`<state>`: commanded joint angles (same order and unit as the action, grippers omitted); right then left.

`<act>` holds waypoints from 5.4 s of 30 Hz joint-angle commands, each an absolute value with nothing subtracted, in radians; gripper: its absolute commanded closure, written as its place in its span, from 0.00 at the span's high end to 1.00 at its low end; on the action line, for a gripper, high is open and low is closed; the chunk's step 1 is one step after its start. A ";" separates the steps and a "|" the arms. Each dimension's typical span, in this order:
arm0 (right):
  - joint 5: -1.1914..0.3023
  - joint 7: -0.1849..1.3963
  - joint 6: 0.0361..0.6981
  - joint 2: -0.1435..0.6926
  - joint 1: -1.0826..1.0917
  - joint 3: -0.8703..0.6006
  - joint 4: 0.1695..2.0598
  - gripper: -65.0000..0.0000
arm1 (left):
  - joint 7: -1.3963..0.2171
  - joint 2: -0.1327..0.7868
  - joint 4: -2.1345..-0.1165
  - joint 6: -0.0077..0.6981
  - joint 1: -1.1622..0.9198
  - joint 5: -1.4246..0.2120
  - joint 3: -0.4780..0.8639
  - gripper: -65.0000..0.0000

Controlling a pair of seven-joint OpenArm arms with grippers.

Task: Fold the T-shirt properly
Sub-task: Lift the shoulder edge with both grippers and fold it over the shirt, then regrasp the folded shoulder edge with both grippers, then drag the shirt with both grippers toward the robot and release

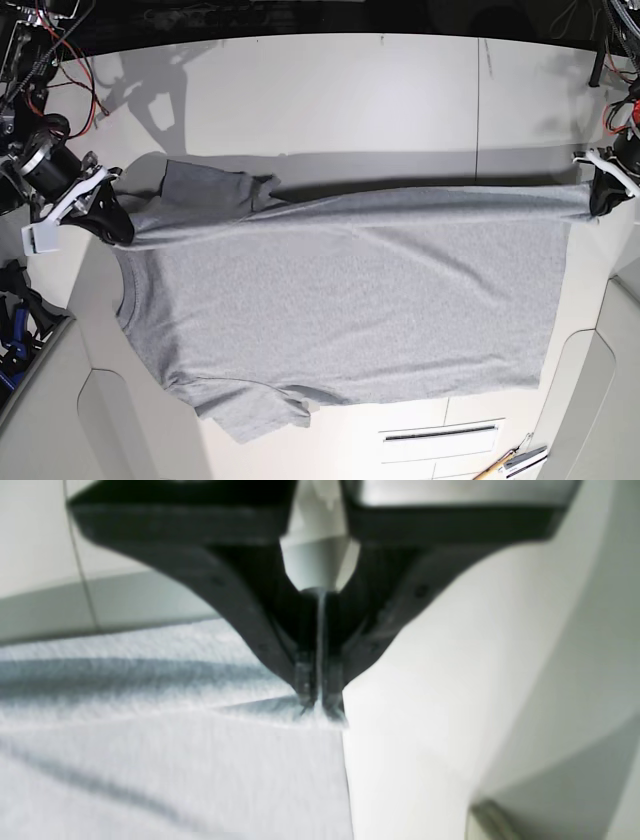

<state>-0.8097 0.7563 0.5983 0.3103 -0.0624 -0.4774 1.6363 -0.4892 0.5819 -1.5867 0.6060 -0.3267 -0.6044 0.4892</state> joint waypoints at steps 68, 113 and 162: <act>-0.696 0.636 0.572 0.226 0.067 -0.648 1.104 0.46 | -0.781 0.429 -1.196 0.521 0.008 -0.847 0.601 0.63; -0.870 0.897 0.591 0.274 -0.282 -0.623 1.519 0.00 | -0.818 0.467 -1.660 0.561 -0.346 -0.796 0.527 0.00; -0.799 0.834 0.579 0.420 -0.193 -0.869 1.624 0.45 | -0.870 0.464 -1.838 0.698 -0.679 -1.099 0.819 0.47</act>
<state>-0.7990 0.8337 0.5793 0.4202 -0.1928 -0.8692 1.6241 -0.8703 0.4637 -1.8381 0.6981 -0.6788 -1.0988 0.8188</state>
